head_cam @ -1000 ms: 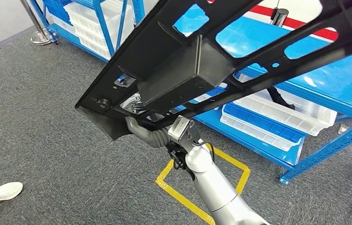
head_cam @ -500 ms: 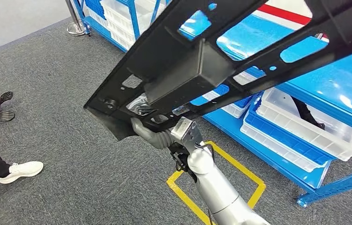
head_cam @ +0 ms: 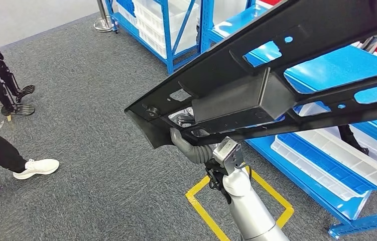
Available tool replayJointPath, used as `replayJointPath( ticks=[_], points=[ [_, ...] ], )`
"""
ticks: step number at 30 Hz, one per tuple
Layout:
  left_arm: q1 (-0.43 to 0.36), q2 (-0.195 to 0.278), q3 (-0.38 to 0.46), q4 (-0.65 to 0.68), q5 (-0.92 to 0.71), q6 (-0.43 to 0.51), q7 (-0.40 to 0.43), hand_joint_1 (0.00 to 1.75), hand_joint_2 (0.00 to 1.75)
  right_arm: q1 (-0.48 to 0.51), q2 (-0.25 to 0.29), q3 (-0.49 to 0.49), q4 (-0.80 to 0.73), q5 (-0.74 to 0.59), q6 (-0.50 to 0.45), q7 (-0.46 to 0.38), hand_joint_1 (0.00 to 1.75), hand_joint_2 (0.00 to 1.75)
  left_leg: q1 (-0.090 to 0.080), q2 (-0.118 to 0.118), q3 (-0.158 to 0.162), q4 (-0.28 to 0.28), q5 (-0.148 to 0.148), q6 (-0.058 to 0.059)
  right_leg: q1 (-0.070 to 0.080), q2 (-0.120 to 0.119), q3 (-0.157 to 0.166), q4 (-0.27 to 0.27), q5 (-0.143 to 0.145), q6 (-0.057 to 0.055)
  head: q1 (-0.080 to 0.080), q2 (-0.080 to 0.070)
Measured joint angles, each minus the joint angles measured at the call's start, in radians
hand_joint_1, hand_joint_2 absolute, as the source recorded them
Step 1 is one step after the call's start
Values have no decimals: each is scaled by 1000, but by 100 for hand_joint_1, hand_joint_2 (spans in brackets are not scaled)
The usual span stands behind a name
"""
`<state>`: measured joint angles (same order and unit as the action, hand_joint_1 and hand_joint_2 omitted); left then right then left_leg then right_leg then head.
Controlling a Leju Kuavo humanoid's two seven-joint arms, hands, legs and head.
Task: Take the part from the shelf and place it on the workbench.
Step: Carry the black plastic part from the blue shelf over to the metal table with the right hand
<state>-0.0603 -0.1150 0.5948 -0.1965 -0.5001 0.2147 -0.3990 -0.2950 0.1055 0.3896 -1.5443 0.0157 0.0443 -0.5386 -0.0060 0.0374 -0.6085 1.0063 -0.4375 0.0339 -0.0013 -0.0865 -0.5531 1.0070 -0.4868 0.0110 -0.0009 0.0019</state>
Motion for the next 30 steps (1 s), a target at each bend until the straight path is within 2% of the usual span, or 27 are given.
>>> replayJointPath(
  ticks=[2, 3, 5, 6, 7, 8, 10, 11, 12, 13, 15, 16, 18, 19, 20, 21, 22, 23, 24, 26, 27, 28, 29, 30],
  points=[
    [1, 0, -2, 0, 0, 0, 0, 0, 175, 2, -2, -3, -8, 0, 0, 0, 175, 175, 5, -18, 11, -18, 11, 10, 0, 22, -9, 28, -19, 5, 1, 0],
    [1, 0, -3, 0, 0, 0, -1, 0, 175, 3, -4, -5, -12, 0, 0, 0, 175, 175, 8, -28, 16, -25, 17, 14, -2, 44, -29, 75, -42, 3, 2, 0],
    [-1, 0, -4, 0, 0, 0, -1, 0, 175, 10, -11, -9, -15, 0, -1, 0, 175, 175, 8, -49, 16, -27, 19, 18, -6, 75, -93, 212, -98, -2, 4, 0],
    [-2, -1, -5, 0, 0, -1, -1, 0, 175, 14, -15, -11, -15, -1, -1, 0, 175, 175, 8, -62, 16, -27, 19, 18, -8, 80, -122, 269, -117, 0, 5, 0],
    [-1, -2, -5, 0, 0, -1, -1, 0, 175, 18, -18, -12, -15, -1, -1, 0, 175, 175, 9, -74, 16, -26, 19, 17, -11, 82, -135, 291, -118, 8, 5, 0],
    [0, -2, -5, 0, 0, -1, -1, 0, 175, 21, -20, -12, -15, -1, -1, 0, 175, 175, 10, -86, 16, -25, 19, 16, -15, 83, -128, 270, -103, 20, 5, 0],
    [1, -3, -5, 0, 0, -1, -1, 0, 175, 22, -22, -13, -16, -1, -1, 0, 175, 175, 14, -110, 15, -15, 14, 8, -27, 100, -68, 137, -44, 47, 5, 0],
    [1, -3, -5, 0, -1, -2, -1, 0, 175, 22, -23, -13, -17, -1, -3, 0, 175, 175, 14, -121, 11, -6, 10, 1, -32, 112, -38, 74, -21, 53, 5, 0],
    [1, -2, -6, 0, -4, -3, -1, 0, 175, 23, -24, -14, -18, 1, -6, 0, 175, 175, 13, -130, 6, 2, 6, -6, -34, 121, -18, 34, -8, 51, 6, 0],
    [1, -1, -8, 0, -10, -5, -1, 0, 175, 26, -25, -16, -22, 6, -12, 0, 175, 175, 14, -138, 0, 7, 5, -13, -32, 126, -11, 19, -4, 44, 6, 0],
    [4, 0, -12, 0, -23, -10, 4, 0, 175, 32, -25, -22, -34, 17, -26, 1, 175, 175, 17, -146, -7, 9, 6, -22, -28, 114, -11, 21, -1, 26, 5, 0],
    [6, 1, -14, 0, -28, -13, 9, 0, 175, 36, -24, -26, -43, 23, -32, 3, 175, 175, 18, -134, -10, 14, 2, -26, -28, 108, -10, 20, 0, 20, 5, 0],
    [3, 3, -18, 0, -34, -19, 22, 0, 175, 42, -21, -34, -63, 33, -35, 6, 175, 175, 18, -88, -37, 74, -33, -33, -28, 94, -8, 19, 1, 8, 2, 0],
    [0, 3, -21, 0, -35, -22, 26, 0, 175, 46, -20, -38, -71, 36, -36, 9, 175, 175, 18, -62, -66, 136, -65, -36, -25, 86, -8, 19, 0, 4, 0, 0],
    [-5, 4, -24, 0, -35, -24, 29, 0, 175, 49, -19, -43, -77, 37, -35, 11, 175, 175, 18, -48, -102, 207, -97, -38, -21, 76, -7, 19, -1, 0, -1, 0],
    [-8, 5, -27, 0, -35, -26, 31, 0, 175, 52, -18, -47, -81, 39, -34, 14, 175, 175, 19, -43, -134, 269, -119, -38, -18, 66, -7, 19, -3, -2, -1, 0],
    [-11, 6, -28, 0, -35, -29, 30, 0, 175, 54, -18, -50, -82, 40, -32, 17, 175, 175, 19, -41, -152, 303, -125, -37, -15, 56, -7, 19, -4, -4, -1, 0],
    [-12, 8, -28, 0, -35, -31, 30, 0, 175, 55, -16, -53, -82, 40, -28, 19, 175, 175, 19, -40, -150, 296, -111, -34, -13, 47, -6, 19, -5, -6, -1, 0],
    [-13, 11, -28, 0, -32, -32, 29, 0, 175, 55, -14, -55, -83, 40, -22, 20, 175, 175, 17, -36, -127, 250, -81, -29, -11, 39, -4, 19, -7, -7, -1, 0],
    [-14, 18, -28, -2, -24, -28, 25, 0, 175, 52, -10, -58, -84, 33, -5, 20, 175, 175, 6, 2, -53, 110, -23, -12, -6, 25, 0, 18, -10, -9, -1, 0],
    [-15, 20, -27, -2, -20, -25, 21, 0, 175, 49, -10, -58, -84, 27, 3, 19, 175, 175, -2, 21, -26, 58, -8, -5, -3, 19, 1, 18, -12, -8, -1, 0],
    [-15, 23, -27, -3, -17, -21, 16, 0, 175, 47, -10, -58, -84, 22, 8, 17, 175, 175, -9, 34, -14, 30, -5, 0, -1, 11, 1, 18, -13, -6, -1, 0],
    [-15, 25, -27, -4, -15, -19, 11, 0, 175, 46, -10, -58, -83, 18, 11, 16, 175, 175, -14, 33, -13, 23, -9, 2, 1, 3, 1, 16, -15, -3, 0, 0],
    [-13, 27, -26, -4, -14, -17, 7, 0, 175, 46, -10, -59, -83, 15, 11, 15, 175, 175, -15, 21, -13, 19, -7, 5, 1, -6, 3, 15, -17, 0, 0, 0]
  ],
)
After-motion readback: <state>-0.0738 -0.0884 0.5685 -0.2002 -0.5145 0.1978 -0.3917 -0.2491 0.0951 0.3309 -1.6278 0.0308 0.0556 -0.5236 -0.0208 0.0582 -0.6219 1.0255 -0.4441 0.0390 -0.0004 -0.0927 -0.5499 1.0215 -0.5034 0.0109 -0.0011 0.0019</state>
